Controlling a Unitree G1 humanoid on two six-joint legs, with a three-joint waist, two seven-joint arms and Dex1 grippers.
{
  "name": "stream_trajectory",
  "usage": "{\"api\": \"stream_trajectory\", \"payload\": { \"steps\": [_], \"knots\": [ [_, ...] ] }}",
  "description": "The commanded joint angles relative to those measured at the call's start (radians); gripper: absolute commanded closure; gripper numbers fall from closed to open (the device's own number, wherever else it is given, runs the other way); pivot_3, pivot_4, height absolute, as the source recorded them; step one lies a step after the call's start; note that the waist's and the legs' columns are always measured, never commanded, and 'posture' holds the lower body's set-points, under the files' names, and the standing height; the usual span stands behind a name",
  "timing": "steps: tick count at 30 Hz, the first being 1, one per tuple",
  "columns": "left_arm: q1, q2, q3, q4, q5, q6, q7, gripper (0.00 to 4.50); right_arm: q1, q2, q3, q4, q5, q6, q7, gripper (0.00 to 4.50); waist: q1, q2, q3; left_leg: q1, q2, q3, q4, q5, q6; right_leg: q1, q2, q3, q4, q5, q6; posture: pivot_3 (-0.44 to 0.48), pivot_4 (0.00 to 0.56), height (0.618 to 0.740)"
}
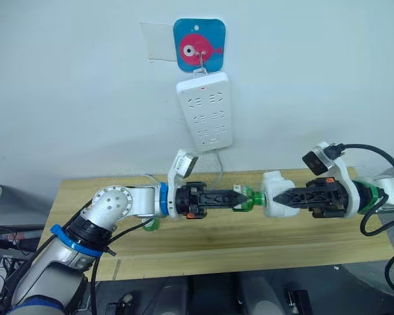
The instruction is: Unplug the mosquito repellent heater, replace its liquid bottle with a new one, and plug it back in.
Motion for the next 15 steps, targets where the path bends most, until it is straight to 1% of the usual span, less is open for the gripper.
{"api": "stream_trajectory", "payload": {
  "steps": [1,5,7,12,15],
  "knots": [
    [0.023,-0.017,0.066,0.014,-0.099,0.078,0.072,2.24,0.022,-0.015,-0.001,-0.058,0.009,-0.003,-0.002,1.46,0.0,0.0,0.0,0.0,0.0,0.0,0.0,0.0,0.0,0.0,0.0,0.0,0.0,0.0,0.0,-0.145,0.228,0.74],
    [0.039,-0.047,0.126,-0.005,-0.099,0.097,0.12,2.24,0.035,-0.019,-0.016,-0.041,-0.011,-0.025,-0.013,1.46,0.002,0.0,0.0,0.0,0.0,0.0,0.0,0.0,0.0,0.0,0.0,0.001,0.0,0.0,0.0,-0.141,0.226,0.74],
    [0.046,-0.042,0.157,0.002,-0.094,0.115,0.128,2.24,0.042,-0.033,-0.033,-0.012,-0.026,-0.028,-0.006,1.46,0.002,0.0,0.0,0.0,0.0,0.001,0.0,0.0,0.0,0.0,-0.001,0.002,0.0,0.0,0.0,-0.135,0.227,0.74],
    [0.083,0.005,0.235,-0.005,-0.018,0.174,0.088,2.24,0.038,-0.075,-0.08,0.071,-0.081,-0.018,0.028,1.46,0.002,0.0,0.0,0.0,0.0,0.001,0.0,0.0,0.0,0.0,-0.001,0.002,0.0,0.0,0.0,-0.131,0.232,0.74],
    [0.11,0.022,0.29,-0.023,0.047,0.19,0.044,2.24,0.026,-0.085,-0.107,0.092,-0.167,-0.04,0.031,1.46,0.002,0.0,0.0,0.001,0.0,0.003,0.0,0.0,0.0,0.0,0.0,0.002,0.0,0.0,0.0,-0.13,0.239,0.74]
  ]
}}
